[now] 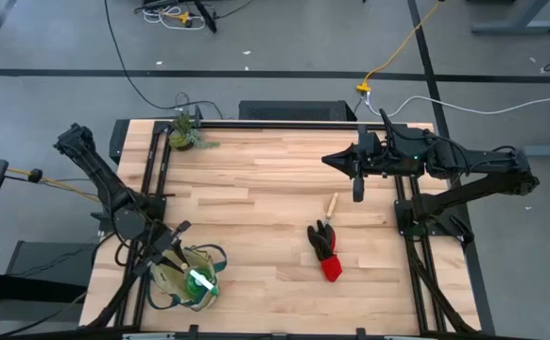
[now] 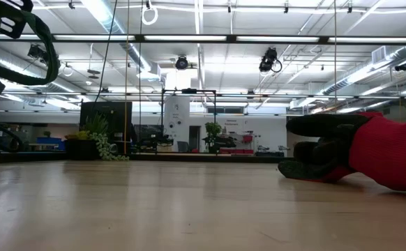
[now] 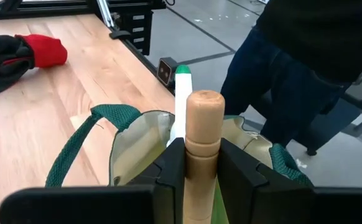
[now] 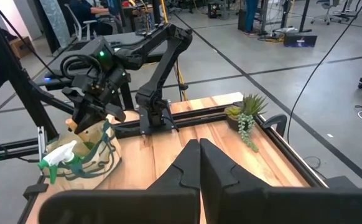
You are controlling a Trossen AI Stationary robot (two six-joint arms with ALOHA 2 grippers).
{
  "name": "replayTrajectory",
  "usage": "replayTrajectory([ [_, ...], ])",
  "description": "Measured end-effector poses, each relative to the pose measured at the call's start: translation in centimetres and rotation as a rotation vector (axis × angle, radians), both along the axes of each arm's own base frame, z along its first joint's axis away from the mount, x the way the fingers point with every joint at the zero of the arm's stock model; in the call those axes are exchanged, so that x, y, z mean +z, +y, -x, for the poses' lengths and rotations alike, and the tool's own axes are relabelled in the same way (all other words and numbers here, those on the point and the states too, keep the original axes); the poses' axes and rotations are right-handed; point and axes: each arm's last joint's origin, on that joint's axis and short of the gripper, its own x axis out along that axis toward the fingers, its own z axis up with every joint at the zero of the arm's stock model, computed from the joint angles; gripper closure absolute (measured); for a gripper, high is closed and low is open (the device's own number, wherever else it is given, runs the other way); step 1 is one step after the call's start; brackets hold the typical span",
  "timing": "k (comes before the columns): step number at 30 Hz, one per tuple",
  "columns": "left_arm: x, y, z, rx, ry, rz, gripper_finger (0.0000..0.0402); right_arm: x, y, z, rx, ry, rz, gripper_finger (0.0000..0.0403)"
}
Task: Pick & Place Garden tools in Gardening bag
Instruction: Put the brown trowel into the white gardening bag, then put the brown hand rake into the white gardening bag
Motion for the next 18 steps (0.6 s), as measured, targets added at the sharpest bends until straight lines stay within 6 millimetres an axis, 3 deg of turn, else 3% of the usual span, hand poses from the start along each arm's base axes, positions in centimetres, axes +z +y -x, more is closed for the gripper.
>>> replayTrajectory([
  [18, -0.05, -0.04, 0.06, -0.007, 0.042, 0.040, 0.0291, 0.00, 0.01, 0.00, 0.004, 0.001, 0.008, 0.0403],
])
